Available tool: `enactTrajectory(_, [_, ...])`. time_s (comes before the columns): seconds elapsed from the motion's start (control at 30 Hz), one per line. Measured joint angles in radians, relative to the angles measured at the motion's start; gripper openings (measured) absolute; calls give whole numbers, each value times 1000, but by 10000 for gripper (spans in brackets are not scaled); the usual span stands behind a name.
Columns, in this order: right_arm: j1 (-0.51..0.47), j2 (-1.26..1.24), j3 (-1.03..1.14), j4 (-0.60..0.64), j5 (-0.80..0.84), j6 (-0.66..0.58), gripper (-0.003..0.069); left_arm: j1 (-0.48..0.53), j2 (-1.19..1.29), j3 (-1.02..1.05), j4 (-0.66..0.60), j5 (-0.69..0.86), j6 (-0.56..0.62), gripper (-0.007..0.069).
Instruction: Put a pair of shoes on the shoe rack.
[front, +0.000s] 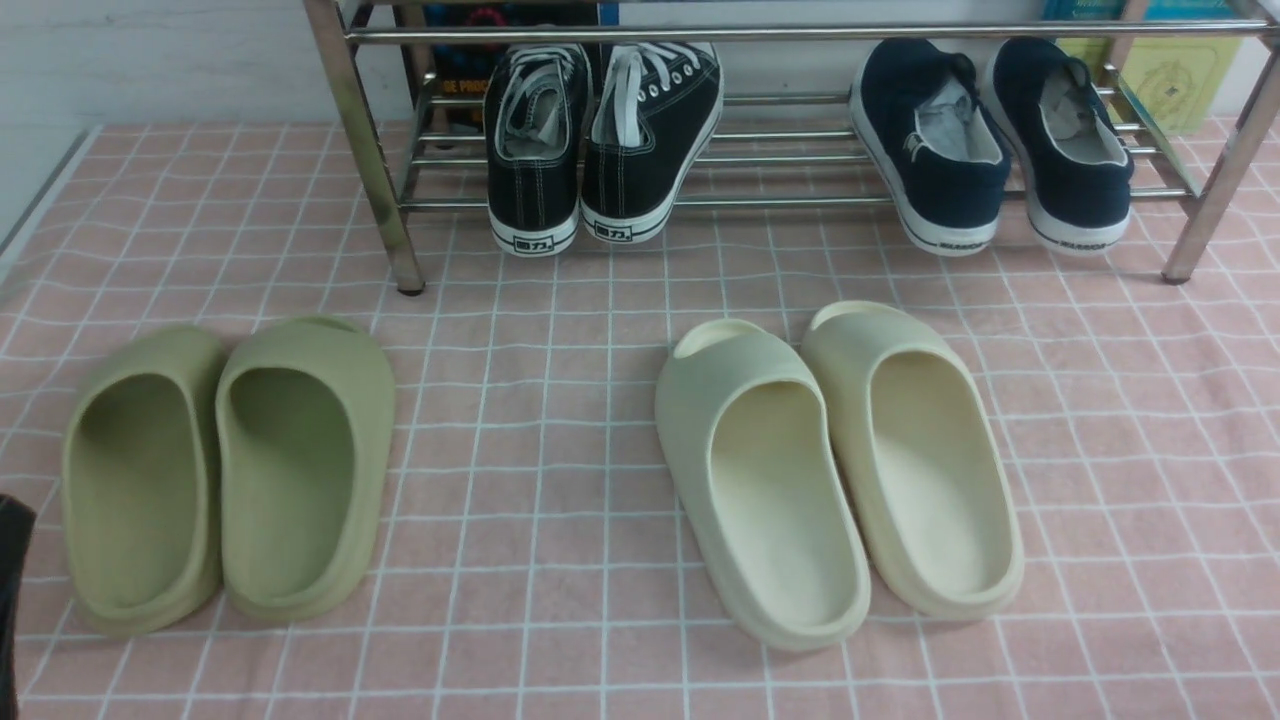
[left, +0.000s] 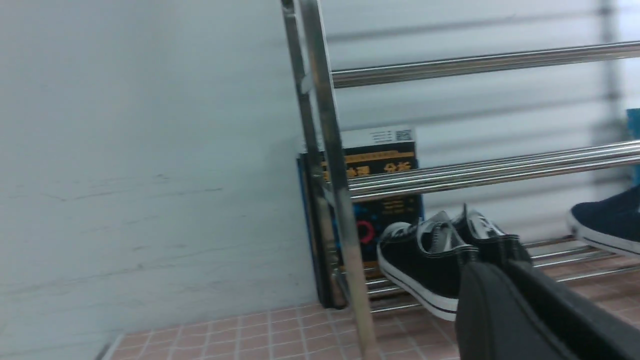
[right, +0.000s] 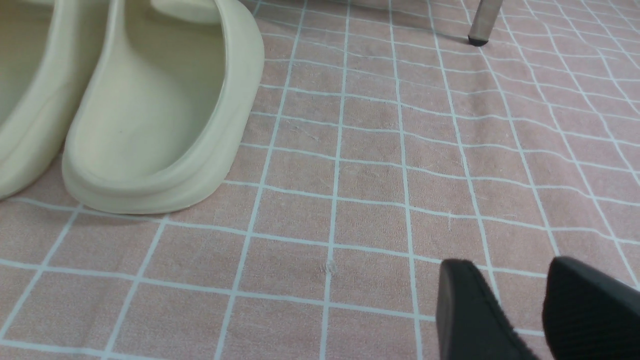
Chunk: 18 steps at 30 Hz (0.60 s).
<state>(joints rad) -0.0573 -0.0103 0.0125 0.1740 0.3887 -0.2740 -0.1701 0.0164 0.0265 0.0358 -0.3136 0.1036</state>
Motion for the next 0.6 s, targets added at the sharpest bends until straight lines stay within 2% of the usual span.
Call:
enactTrajectory(0.13, [0,0,0,0,1,0,243,80,-27,0,34,188,-52,62])
enactTrajectory(0.23, [0,0,0,0,1,0,243,97,-28,0,46,376,-55,48])
enactTrajectory(0.37, [0,0,0,0,1,0,243,97,-28,1,-29,653,-50,14])
enactTrajectory(0.6, [0,0,0,0,1,0,243,97,-29,-4,-61,688,-18,8])
